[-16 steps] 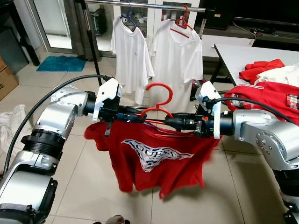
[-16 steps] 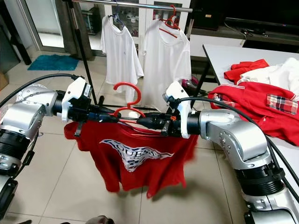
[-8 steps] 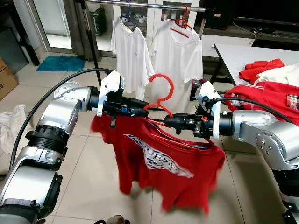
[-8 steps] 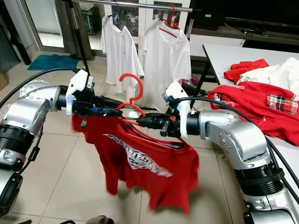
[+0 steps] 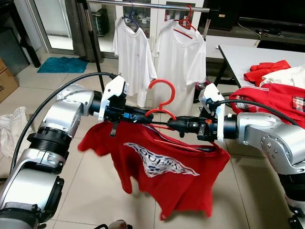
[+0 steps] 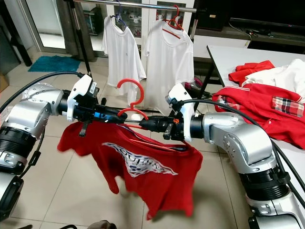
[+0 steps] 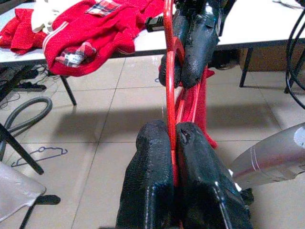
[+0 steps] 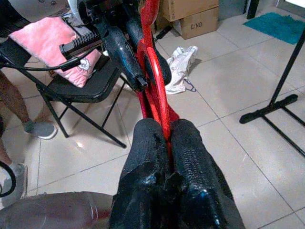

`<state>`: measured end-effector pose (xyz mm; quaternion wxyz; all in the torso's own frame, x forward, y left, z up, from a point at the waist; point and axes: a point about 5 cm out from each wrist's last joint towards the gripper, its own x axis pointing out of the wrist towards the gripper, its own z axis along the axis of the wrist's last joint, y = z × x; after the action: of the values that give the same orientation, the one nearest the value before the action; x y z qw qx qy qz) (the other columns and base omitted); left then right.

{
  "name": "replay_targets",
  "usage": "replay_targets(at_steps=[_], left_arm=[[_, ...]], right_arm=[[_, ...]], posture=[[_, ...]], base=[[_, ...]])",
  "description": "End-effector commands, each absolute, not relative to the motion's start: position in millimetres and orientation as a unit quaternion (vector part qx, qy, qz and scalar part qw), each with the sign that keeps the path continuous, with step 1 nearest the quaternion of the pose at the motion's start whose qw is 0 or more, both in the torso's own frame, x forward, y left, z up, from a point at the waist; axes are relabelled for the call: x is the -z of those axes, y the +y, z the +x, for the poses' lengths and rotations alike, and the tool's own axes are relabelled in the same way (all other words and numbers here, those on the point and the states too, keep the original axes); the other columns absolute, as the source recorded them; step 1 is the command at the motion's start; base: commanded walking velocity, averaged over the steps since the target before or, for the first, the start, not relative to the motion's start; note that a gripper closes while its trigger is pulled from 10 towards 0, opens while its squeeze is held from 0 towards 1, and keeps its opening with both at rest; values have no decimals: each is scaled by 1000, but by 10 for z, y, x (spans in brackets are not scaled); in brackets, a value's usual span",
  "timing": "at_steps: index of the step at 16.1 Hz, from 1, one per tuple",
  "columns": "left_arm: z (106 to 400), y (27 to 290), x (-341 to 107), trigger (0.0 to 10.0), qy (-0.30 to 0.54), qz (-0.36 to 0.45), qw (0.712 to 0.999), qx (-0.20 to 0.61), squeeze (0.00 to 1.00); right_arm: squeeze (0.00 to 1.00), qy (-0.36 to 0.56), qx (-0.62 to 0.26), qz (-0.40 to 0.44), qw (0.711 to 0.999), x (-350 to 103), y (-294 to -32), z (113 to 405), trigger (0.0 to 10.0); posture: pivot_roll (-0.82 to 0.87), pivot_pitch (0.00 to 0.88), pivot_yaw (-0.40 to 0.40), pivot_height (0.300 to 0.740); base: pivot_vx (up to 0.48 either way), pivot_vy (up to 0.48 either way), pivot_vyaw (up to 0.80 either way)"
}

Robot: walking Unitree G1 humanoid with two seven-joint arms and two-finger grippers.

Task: Hang hanger

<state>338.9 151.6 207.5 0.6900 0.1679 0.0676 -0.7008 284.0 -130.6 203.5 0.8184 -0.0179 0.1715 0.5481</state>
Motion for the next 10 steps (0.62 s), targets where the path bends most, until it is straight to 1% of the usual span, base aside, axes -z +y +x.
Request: replay_targets(at_steps=[1,5,6,7,9,10], left_arm=[[3394,1462,-2087,0,74,176,678,710,0],[3413,1497,-2114,0,65,178,689,699,0],[3409,1510,-2116,0,65,176,690,699,0],[3404,1532,-2117,0,65,174,692,698,0],[3397,1567,-2110,0,66,172,696,694,0],[3396,1613,-2109,0,68,169,702,689,0]], right_arm=[[0,136,-553,-23,822,-2186,-1295,2829,0],[0,134,-550,-24,824,-2187,-1299,2825,0],[0,133,-550,-25,824,-2189,-1300,2824,1451],[0,130,-550,-28,825,-2194,-1304,2819,10000],[0,124,-550,-27,826,-2210,-1314,2809,10000],[1000,116,-545,-14,830,-2254,-1357,2809,10000]], posture=[[-8,0,-4,740],[-8,0,-4,740],[-8,0,-4,740],[-8,0,-5,740],[-7,0,-6,740],[-5,0,-8,740]], base=[[0,0,0],[0,0,0],[0,0,0],[0,0,0],[0,0,0],[0,0,0]])
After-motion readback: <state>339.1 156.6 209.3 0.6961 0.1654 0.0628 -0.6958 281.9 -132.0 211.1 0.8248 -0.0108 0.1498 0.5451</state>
